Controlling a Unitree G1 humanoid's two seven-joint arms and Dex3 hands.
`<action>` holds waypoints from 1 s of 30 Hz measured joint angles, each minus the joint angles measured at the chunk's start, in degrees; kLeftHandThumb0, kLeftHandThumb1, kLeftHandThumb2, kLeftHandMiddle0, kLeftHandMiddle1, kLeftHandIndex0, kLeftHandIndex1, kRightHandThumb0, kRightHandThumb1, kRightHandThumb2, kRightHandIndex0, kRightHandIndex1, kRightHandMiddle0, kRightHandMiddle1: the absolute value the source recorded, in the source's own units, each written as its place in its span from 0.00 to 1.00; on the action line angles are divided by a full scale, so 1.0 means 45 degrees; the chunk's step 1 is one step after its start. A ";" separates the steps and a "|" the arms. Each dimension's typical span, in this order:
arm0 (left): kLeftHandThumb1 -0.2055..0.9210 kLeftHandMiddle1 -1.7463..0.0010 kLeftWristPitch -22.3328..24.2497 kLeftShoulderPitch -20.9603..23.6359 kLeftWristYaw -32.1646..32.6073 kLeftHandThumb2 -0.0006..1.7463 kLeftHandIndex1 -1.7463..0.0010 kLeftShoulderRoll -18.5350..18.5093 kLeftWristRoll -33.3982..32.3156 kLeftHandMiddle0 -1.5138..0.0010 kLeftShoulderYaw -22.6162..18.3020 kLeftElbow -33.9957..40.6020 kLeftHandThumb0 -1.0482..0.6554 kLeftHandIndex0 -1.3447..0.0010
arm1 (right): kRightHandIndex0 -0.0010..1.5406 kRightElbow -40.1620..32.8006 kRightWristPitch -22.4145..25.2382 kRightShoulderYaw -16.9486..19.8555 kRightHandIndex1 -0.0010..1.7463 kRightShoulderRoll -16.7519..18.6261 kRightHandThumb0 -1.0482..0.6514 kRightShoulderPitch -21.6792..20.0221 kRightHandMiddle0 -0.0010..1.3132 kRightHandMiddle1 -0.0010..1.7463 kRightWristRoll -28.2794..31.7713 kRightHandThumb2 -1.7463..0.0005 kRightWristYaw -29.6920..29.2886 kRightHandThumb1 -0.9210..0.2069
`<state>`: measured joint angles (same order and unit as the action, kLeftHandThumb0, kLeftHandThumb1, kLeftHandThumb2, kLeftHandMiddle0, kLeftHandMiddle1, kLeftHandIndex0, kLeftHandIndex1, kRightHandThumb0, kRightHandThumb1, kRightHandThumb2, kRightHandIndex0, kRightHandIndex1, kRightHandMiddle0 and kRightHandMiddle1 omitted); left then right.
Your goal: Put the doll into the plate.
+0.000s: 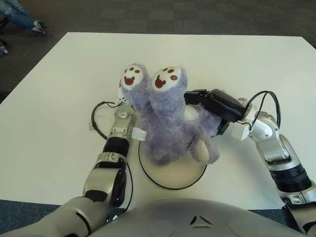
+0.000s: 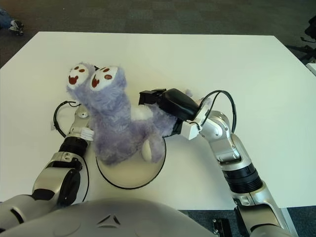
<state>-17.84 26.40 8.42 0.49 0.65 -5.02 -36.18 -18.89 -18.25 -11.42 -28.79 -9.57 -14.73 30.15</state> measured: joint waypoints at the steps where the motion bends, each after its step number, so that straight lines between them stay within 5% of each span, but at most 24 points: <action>1: 0.51 0.00 0.0003 0.0000 -0.0008 0.72 0.00 -0.0001 0.0000 0.24 0.0001 0.0003 0.35 0.58 | 0.44 -0.0033 0.0031 0.0004 1.00 -0.0004 0.62 0.0004 0.36 1.00 0.0063 0.17 0.0062 0.63; 6: 0.50 0.00 0.0005 0.0001 -0.0042 0.72 0.00 0.0002 0.0000 0.24 0.0000 0.0002 0.35 0.58 | 0.47 -0.0068 0.0039 0.0056 1.00 -0.0274 0.62 -0.0035 0.44 0.93 0.0455 0.16 0.0573 0.68; 14: 0.50 0.00 0.0006 0.0001 -0.0043 0.72 0.00 0.0000 0.0005 0.24 -0.0010 -0.0004 0.34 0.58 | 0.33 -0.0067 -0.0034 0.0267 1.00 -0.1288 0.61 -0.0515 0.46 0.80 0.1045 0.36 0.1674 0.47; 24: 0.51 0.00 0.0029 0.0007 -0.0043 0.72 0.00 0.0007 0.0003 0.25 -0.0008 -0.0001 0.35 0.58 | 0.10 0.0030 -0.0343 0.0304 1.00 -0.1689 0.61 -0.0767 0.32 0.96 0.1163 0.48 0.2227 0.24; 30: 0.51 0.00 0.0119 0.0017 -0.0043 0.71 0.00 0.0004 0.0004 0.25 -0.0002 0.0027 0.35 0.58 | 0.11 0.0150 -0.0522 0.0276 0.98 -0.1754 0.61 -0.0860 0.19 0.97 0.1576 0.59 0.2589 0.12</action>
<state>-17.31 26.48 8.22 0.51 0.67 -5.03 -36.06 -18.22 -20.59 -10.18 -36.69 -13.44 -7.64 41.80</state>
